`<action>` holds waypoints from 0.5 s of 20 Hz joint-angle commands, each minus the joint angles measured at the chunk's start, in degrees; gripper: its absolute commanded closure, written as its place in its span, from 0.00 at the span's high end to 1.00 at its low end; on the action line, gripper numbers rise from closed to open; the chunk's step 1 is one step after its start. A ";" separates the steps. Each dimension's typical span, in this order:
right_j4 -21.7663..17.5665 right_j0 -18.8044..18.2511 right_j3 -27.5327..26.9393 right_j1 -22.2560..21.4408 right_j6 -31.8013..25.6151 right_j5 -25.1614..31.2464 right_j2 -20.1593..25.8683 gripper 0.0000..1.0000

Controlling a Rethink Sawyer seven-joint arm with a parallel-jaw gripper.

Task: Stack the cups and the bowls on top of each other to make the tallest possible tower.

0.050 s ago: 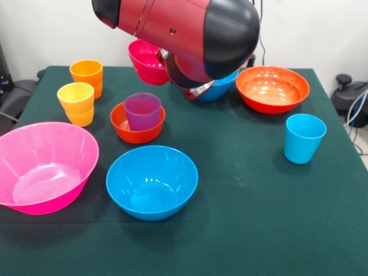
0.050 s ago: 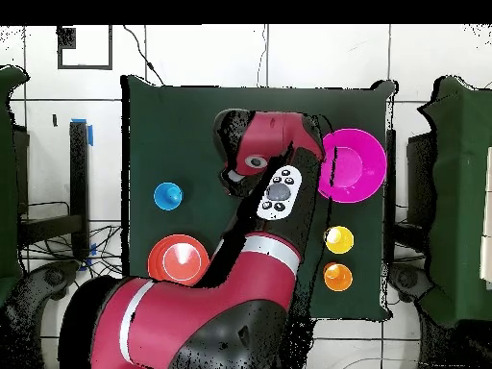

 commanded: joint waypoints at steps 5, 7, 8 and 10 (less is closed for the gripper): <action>-2.17 -0.98 0.50 3.55 -5.61 -3.84 8.78 0.00; -1.77 -1.03 1.61 3.27 -4.90 -5.05 9.02 0.00; -1.68 -1.13 1.96 3.33 -4.72 -5.68 9.16 0.00; -1.48 -1.32 2.66 3.33 -4.45 -6.67 9.44 0.00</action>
